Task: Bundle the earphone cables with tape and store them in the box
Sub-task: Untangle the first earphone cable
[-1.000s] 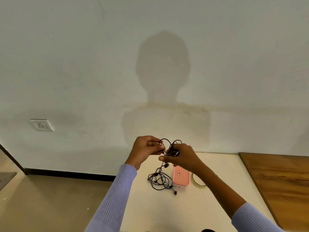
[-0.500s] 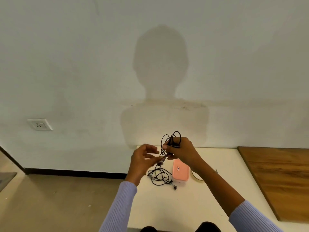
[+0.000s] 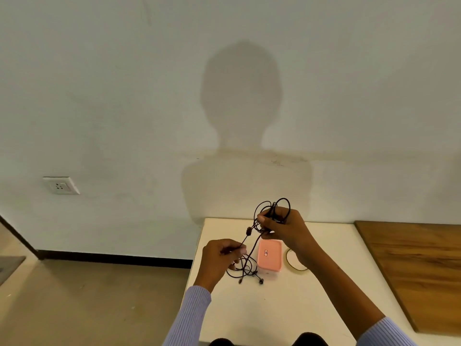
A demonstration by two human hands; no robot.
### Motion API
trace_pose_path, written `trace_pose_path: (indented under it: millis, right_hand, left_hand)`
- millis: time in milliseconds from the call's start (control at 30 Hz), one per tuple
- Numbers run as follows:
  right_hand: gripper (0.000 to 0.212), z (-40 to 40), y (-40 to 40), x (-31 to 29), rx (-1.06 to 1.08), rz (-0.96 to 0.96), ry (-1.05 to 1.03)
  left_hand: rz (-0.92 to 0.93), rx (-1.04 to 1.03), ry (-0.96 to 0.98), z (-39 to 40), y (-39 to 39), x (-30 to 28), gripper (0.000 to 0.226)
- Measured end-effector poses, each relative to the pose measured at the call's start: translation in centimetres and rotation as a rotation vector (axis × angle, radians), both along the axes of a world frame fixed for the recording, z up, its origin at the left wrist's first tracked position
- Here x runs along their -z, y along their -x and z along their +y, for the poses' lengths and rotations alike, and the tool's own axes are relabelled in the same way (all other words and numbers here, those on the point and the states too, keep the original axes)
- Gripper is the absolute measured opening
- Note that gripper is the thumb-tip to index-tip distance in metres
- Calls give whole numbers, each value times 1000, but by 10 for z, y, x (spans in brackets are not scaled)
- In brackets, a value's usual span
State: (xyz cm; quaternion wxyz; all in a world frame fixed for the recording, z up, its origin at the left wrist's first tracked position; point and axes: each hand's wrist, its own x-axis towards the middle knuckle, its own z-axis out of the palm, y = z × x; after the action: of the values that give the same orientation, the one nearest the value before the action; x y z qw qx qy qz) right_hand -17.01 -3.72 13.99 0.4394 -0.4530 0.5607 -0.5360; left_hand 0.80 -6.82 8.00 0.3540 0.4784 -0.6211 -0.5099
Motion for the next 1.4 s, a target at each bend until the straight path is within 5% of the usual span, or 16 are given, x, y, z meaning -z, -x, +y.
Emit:
trace_pose_path:
  millis: [367, 800, 1400]
  right_hand:
    - [5, 23, 4, 29, 157, -11, -23]
    - [11, 49, 7, 153, 362, 39, -258]
    - [16, 49, 24, 178, 312, 63, -523]
  left_hand:
    - [145, -35, -107, 11, 1, 19, 14]
    - [-102, -51, -167, 40, 12, 100, 19]
    - [-189, -152, -177, 29, 11, 119, 13]
